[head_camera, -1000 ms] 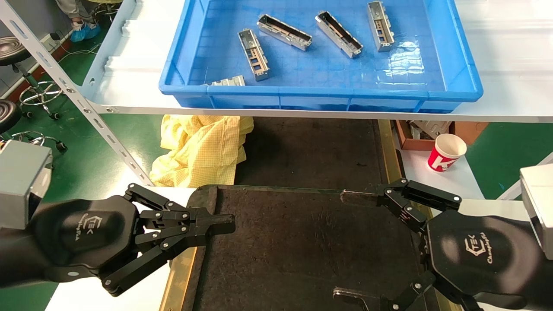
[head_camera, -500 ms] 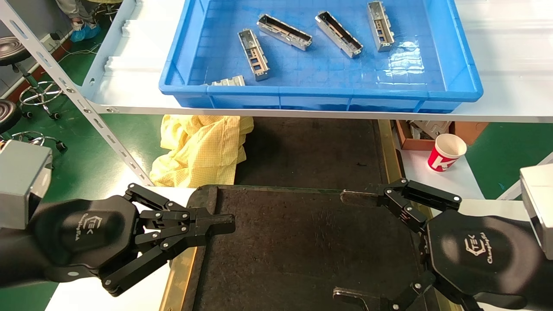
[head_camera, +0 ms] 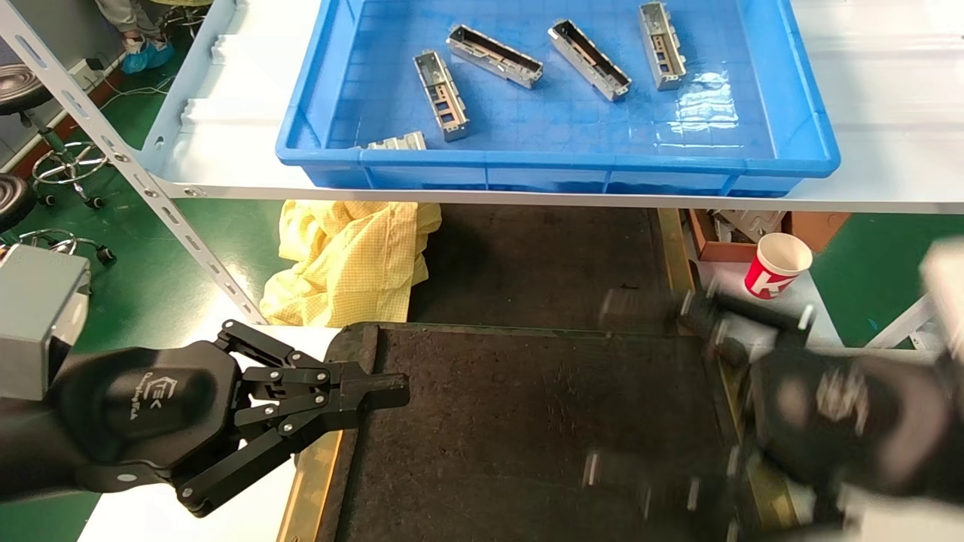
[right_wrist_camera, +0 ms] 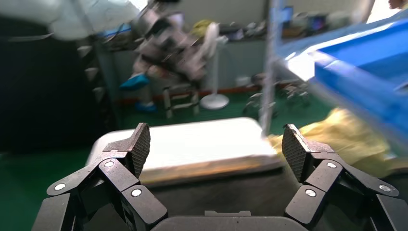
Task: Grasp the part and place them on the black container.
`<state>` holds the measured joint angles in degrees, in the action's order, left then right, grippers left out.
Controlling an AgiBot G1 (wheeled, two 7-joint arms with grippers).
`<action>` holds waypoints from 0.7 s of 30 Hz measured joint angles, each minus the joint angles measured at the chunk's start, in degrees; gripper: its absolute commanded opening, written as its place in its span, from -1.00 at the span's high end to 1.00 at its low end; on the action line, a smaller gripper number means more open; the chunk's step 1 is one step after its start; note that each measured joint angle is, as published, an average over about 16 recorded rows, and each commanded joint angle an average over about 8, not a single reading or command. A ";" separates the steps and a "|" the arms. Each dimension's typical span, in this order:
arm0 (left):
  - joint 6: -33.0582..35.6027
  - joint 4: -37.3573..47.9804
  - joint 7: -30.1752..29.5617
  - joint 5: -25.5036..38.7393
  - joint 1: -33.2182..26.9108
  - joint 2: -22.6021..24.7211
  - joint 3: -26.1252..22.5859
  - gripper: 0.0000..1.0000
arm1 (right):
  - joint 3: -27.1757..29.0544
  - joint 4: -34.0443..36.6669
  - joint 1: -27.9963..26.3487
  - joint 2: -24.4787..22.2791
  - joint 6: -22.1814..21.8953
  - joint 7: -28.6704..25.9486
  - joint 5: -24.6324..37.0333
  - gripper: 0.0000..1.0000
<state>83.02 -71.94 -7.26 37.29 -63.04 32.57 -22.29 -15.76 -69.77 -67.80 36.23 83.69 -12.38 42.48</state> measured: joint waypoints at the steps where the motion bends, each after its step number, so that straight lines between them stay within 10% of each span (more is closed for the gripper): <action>1: 0.00 0.00 0.00 0.00 0.00 0.00 0.00 -1.00 | -0.13 0.80 -1.28 0.28 -0.28 -0.29 0.45 -1.00; 21: 0.00 0.00 0.00 0.00 0.00 0.00 -0.01 -1.00 | -11.12 34.85 -36.73 16.05 -2.45 1.01 22.00 -1.00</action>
<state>83.03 -71.94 -7.25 37.29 -63.04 32.57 -22.29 -26.88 -34.92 -104.53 52.28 81.24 -11.37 64.48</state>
